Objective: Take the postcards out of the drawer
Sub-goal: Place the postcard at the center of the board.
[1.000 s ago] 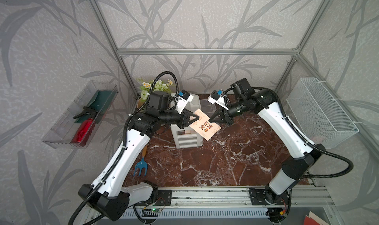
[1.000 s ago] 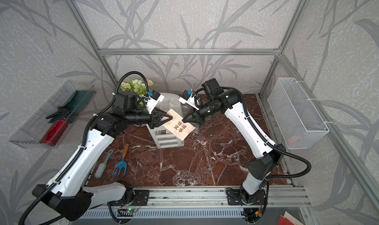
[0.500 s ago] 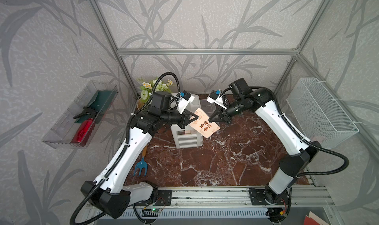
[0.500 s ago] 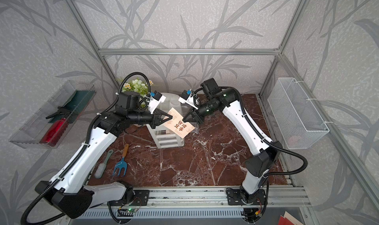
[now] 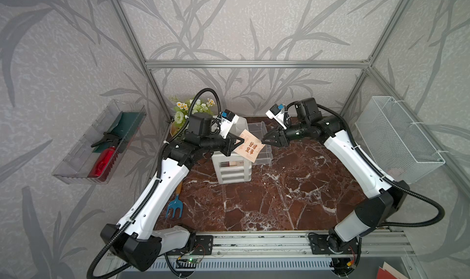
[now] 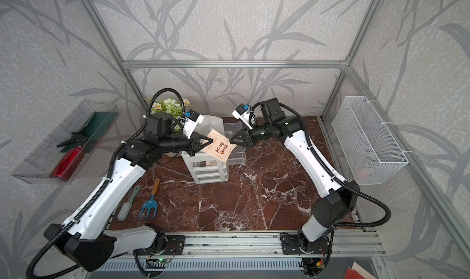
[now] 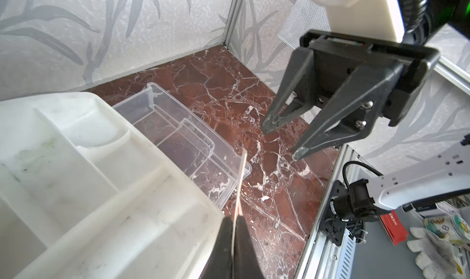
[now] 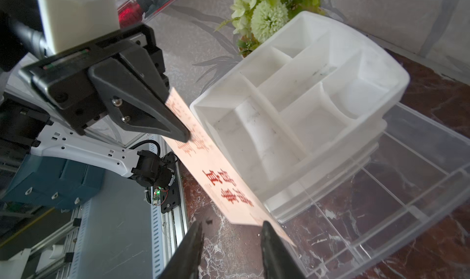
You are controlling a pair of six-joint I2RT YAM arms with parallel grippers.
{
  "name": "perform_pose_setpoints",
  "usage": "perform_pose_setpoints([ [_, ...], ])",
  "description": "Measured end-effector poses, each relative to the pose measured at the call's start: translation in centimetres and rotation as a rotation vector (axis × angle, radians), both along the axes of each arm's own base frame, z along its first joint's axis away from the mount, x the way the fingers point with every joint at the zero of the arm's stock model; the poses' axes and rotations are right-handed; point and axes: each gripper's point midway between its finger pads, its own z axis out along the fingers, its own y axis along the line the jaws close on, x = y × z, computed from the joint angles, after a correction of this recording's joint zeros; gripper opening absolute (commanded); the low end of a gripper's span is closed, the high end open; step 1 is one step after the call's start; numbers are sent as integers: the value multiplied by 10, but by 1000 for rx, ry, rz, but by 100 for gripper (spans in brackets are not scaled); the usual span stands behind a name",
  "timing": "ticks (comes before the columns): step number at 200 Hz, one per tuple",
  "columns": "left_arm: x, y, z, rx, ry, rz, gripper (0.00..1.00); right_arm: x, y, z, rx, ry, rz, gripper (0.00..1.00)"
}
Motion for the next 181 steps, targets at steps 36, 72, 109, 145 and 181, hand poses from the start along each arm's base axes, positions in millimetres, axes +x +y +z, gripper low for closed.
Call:
perform_pose_setpoints([
  [36,20,7,20,-91,-32,135,0,18,-27,8,142,64,-188,43],
  [72,38,12,36,-194,-53,246,0,33,-36,-8,226,139,-309,50],
  [109,55,8,41,-268,-33,290,0,49,-31,-16,304,207,-355,53],
  [145,67,3,38,-318,-3,303,0,71,-22,-16,387,244,-369,57],
  [181,68,-1,45,-370,-6,293,0,87,-14,-24,440,301,-367,57],
])
